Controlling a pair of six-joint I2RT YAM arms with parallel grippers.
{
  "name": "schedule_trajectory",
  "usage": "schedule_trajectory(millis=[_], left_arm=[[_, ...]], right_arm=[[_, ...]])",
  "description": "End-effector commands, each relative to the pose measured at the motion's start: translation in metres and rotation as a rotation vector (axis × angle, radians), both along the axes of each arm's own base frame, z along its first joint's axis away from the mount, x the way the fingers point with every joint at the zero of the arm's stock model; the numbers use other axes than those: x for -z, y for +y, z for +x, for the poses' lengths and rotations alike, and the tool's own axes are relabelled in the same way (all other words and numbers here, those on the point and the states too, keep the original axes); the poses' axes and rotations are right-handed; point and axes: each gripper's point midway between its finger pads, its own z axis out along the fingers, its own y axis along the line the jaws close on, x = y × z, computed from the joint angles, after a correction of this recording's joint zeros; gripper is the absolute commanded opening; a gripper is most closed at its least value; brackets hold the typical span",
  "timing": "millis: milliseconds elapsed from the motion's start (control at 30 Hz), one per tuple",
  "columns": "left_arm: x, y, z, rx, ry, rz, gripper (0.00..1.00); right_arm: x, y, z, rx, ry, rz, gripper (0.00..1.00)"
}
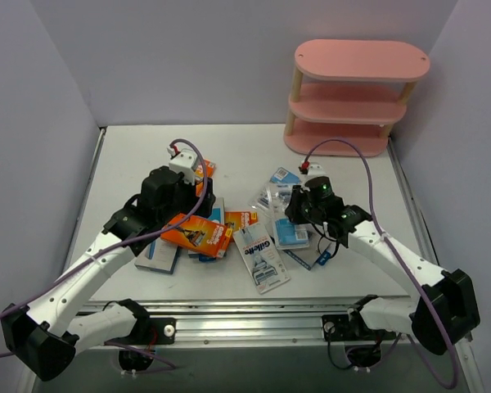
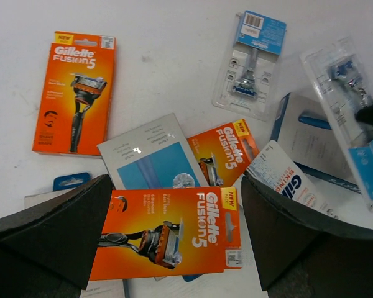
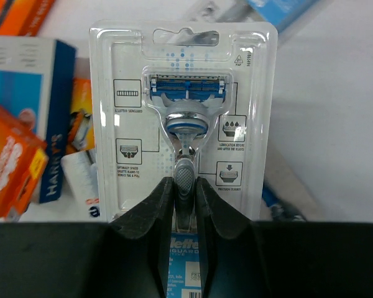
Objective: Place and organize the shaving razors onto the shelf
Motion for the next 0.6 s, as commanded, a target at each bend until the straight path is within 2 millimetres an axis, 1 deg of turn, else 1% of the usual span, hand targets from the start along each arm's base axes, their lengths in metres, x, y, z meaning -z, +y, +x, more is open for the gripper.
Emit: schedule_trajectory(millis=[0, 33, 67, 100, 133, 167, 200, 233, 267, 300, 333, 400, 467, 500, 567], left_arm=[[-0.024, -0.026, 0.000, 0.079, 0.002, -0.125, 0.94], [-0.024, -0.029, 0.000, 0.090, 0.013, -0.143, 0.94], [-0.023, -0.032, 0.000, 0.095, 0.030, -0.165, 0.94], [-0.021, -0.043, -0.004, 0.150, 0.060, -0.193, 0.94], [-0.021, -0.047, -0.005, 0.166, 0.073, -0.212, 0.94], [-0.023, -0.052, -0.005, 0.181, 0.087, -0.242, 0.94], [-0.021, -0.060, -0.010, 0.223, 0.115, -0.267, 0.94], [-0.022, -0.062, -0.009, 0.234, 0.126, -0.288, 0.94], [-0.024, -0.066, -0.012, 0.251, 0.141, -0.314, 0.94], [-0.028, -0.070, -0.013, 0.275, 0.137, -0.335, 0.94], [-0.033, -0.075, -0.019, 0.320, 0.142, -0.359, 0.94], [-0.041, -0.080, -0.024, 0.352, 0.133, -0.403, 0.94], [-0.041, -0.085, -0.031, 0.387, 0.154, -0.434, 0.94], [-0.042, -0.088, -0.030, 0.401, 0.157, -0.446, 0.94], [-0.039, -0.094, -0.034, 0.434, 0.192, -0.470, 0.94]], right_arm=[[-0.041, 0.018, -0.007, -0.056, -0.154, 0.045, 0.00], [-0.049, 0.032, -0.012, -0.086, -0.184, 0.075, 0.00], [-0.050, 0.037, -0.017, -0.103, -0.187, 0.086, 0.00], [-0.056, 0.038, -0.018, -0.090, -0.211, 0.083, 0.00], [-0.058, 0.049, -0.026, -0.119, -0.219, 0.089, 0.00], [-0.059, 0.052, -0.029, -0.123, -0.223, 0.087, 0.00], [-0.060, 0.053, -0.030, -0.110, -0.232, 0.071, 0.00], [-0.060, 0.062, -0.038, -0.134, -0.235, 0.068, 0.00], [-0.059, 0.066, -0.041, -0.139, -0.236, 0.061, 0.00], [-0.056, 0.069, -0.042, -0.144, -0.232, 0.049, 0.00], [-0.054, 0.070, -0.043, -0.134, -0.236, 0.035, 0.00], [-0.050, 0.078, -0.049, -0.148, -0.229, 0.027, 0.00], [-0.049, 0.083, -0.052, -0.153, -0.235, 0.024, 0.00], [-0.048, 0.085, -0.054, -0.157, -0.236, 0.022, 0.00], [-0.052, 0.090, -0.056, -0.158, -0.255, 0.032, 0.00]])
